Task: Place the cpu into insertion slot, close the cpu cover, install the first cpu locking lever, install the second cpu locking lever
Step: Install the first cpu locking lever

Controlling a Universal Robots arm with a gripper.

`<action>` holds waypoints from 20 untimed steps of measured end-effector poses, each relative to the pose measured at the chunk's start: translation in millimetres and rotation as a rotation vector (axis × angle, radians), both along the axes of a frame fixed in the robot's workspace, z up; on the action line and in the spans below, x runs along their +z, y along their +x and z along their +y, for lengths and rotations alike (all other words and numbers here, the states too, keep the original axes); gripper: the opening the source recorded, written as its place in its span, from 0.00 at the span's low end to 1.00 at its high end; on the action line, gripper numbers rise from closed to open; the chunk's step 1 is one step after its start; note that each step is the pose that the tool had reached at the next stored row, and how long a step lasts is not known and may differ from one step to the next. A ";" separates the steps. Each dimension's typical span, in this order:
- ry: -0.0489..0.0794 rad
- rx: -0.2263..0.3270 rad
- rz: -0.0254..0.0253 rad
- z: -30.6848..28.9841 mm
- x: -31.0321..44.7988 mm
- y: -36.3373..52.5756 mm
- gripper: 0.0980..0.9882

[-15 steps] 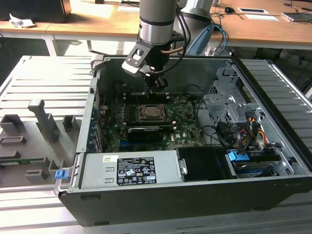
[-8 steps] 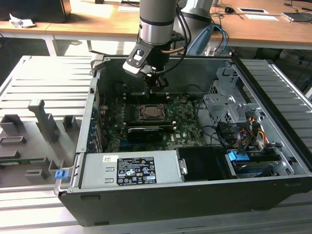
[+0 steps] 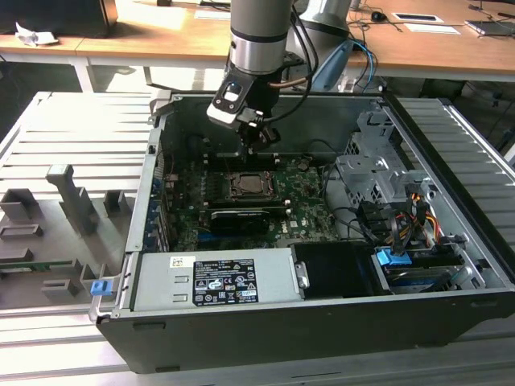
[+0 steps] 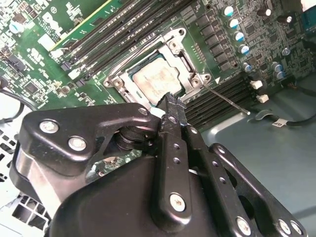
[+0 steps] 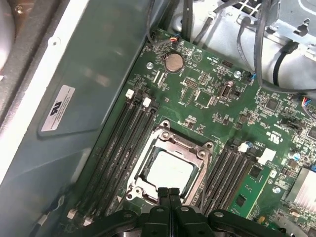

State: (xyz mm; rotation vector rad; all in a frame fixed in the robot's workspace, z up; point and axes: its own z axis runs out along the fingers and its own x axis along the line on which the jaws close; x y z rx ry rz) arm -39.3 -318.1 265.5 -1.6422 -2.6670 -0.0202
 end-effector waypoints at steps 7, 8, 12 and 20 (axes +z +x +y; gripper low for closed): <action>0.000 0.069 0.0000 0.0 0.0 0.0 0.01; 0.000 0.070 0.0000 0.0 0.0 0.1 0.01; 0.000 0.105 0.0000 0.0 0.0 0.3 0.01; 0.000 0.162 0.0000 0.0 0.0 0.3 0.01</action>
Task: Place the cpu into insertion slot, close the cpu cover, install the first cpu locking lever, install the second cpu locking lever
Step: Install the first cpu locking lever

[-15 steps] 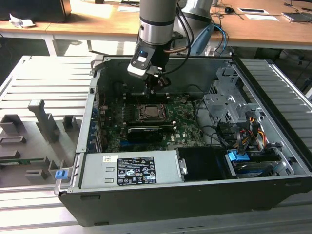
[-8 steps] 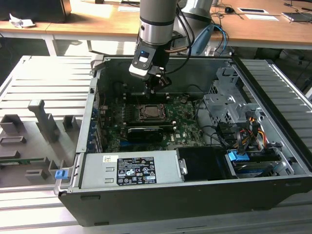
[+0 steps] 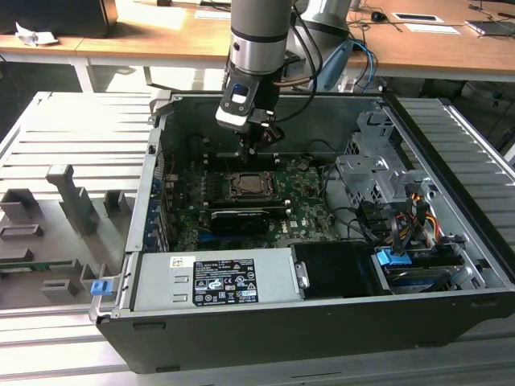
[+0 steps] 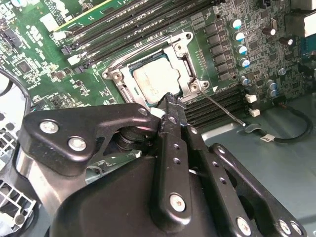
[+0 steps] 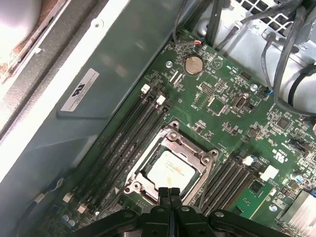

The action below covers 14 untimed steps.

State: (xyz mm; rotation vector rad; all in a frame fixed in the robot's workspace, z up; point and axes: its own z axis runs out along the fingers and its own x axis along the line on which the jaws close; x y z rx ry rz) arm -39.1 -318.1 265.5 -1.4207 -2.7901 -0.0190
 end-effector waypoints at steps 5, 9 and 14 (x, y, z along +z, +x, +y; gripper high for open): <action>0.000 0.027 0.0000 0.0 0.0 0.0 0.01; 0.000 0.067 0.0000 0.0 0.0 0.0 0.01; 0.000 0.098 0.0000 0.0 0.0 0.0 0.01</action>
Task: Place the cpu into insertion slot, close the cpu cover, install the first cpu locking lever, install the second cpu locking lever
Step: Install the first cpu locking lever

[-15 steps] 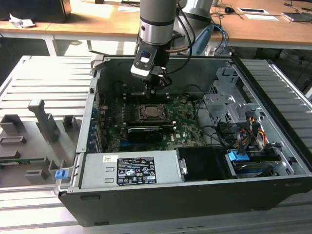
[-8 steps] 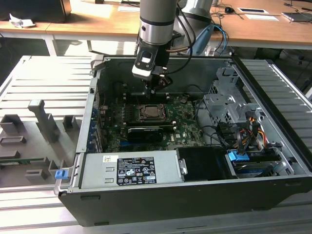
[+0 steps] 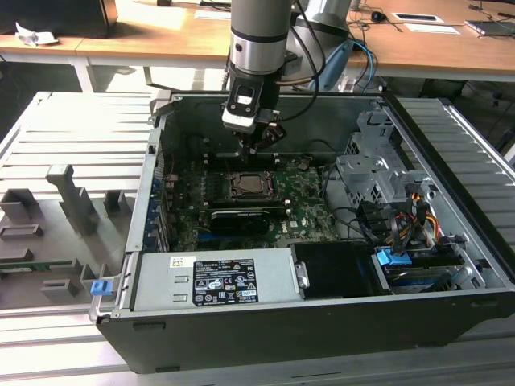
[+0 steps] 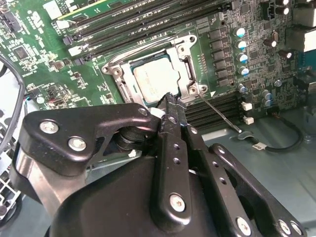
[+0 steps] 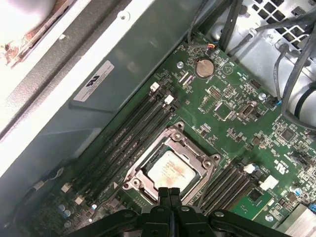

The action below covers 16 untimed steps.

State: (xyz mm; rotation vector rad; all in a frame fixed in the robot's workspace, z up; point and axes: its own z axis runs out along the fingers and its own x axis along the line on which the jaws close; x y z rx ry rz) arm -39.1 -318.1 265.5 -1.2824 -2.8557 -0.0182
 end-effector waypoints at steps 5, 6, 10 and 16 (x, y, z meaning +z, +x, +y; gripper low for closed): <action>0.000 0.014 0.0000 0.0 0.0 0.0 0.01; 0.000 0.021 0.0000 0.0 0.0 0.0 0.01; 0.000 0.045 0.0000 0.0 0.0 0.0 0.01; 0.000 0.074 0.0000 0.0 0.0 0.0 0.01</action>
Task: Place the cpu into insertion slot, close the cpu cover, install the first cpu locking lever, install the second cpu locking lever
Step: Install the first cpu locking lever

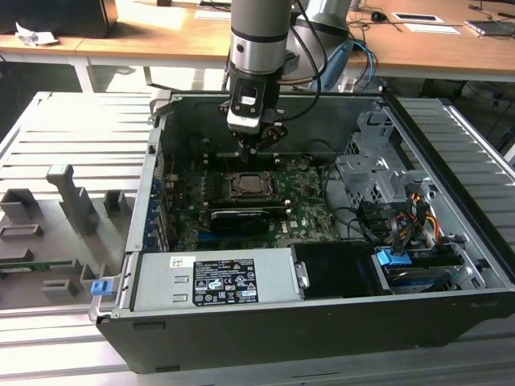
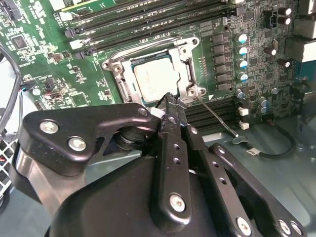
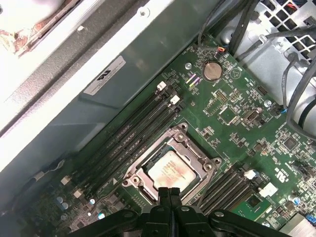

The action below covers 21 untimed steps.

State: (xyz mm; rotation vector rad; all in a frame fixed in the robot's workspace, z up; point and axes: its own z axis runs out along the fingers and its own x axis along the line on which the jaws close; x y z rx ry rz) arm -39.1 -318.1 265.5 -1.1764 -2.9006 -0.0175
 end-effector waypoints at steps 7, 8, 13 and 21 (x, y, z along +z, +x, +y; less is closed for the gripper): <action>0.000 0.034 0.0001 0.0 0.0 0.0 0.01; 0.000 0.052 0.0001 0.0 0.0 0.0 0.01; 0.000 0.141 0.0001 -1.2 0.1 0.0 0.01; 0.000 0.242 0.0001 -3.6 0.0 0.0 0.01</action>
